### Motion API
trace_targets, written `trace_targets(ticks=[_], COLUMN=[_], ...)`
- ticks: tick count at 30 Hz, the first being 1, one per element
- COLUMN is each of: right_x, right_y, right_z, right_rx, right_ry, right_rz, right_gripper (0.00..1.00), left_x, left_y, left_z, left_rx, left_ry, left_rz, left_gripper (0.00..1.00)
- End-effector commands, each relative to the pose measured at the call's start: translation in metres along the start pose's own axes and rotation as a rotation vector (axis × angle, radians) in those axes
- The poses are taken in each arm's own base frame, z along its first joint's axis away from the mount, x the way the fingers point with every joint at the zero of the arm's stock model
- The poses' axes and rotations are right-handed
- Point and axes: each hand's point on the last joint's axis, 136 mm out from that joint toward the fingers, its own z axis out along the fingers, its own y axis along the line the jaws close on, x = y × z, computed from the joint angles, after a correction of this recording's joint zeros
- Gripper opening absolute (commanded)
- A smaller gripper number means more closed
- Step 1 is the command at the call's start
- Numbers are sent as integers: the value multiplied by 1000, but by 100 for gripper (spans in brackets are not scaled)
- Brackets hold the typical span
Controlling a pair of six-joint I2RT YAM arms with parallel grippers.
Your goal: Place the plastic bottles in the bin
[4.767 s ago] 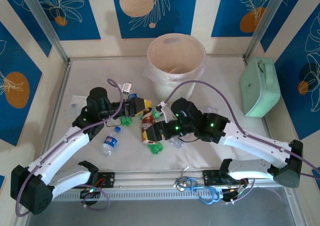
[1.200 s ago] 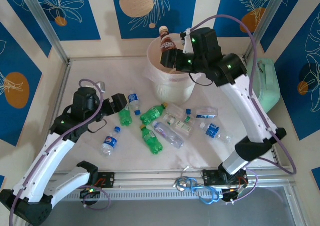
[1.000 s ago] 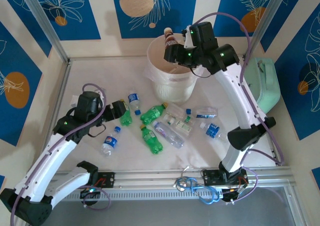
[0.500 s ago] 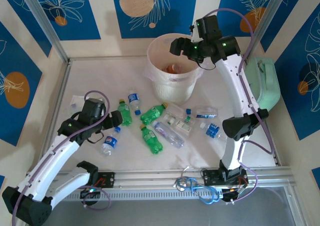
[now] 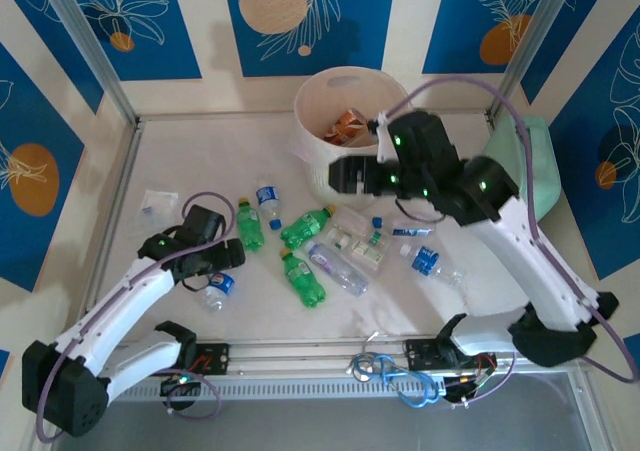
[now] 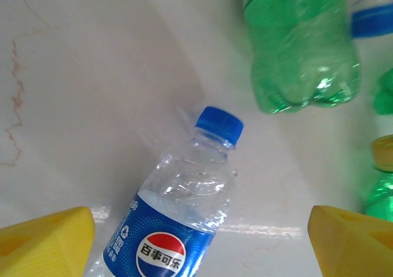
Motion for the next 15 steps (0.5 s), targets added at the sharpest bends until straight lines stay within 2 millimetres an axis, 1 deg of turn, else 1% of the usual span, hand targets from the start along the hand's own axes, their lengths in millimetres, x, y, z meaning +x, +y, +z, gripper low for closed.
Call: trace_targets(ticks=[1, 3, 5, 9, 12, 15], right_x=[29, 54, 73, 105, 119, 125], right_y=[-10, -13, -16, -19, -20, -19], right_z=[13, 17, 22, 31, 35, 37], right_rx=[54, 64, 66, 71, 84, 74], right_ry=[5, 41, 70, 122, 150, 157], right_rz=[75, 89, 108, 127, 129, 133], right_gripper=[83, 84, 84, 86, 87, 89], left_x=[9, 12, 14, 18, 22, 27], left_y=[5, 9, 10, 7, 8, 11], left_z=[14, 20, 25, 38, 46, 51], left_rx=[-29, -57, -68, -67, -80, -97], left_ry=[46, 61, 72, 105, 133, 155], left_rz=[5, 7, 7, -2, -14, -16], left_gripper=[89, 89, 89, 90, 90, 91])
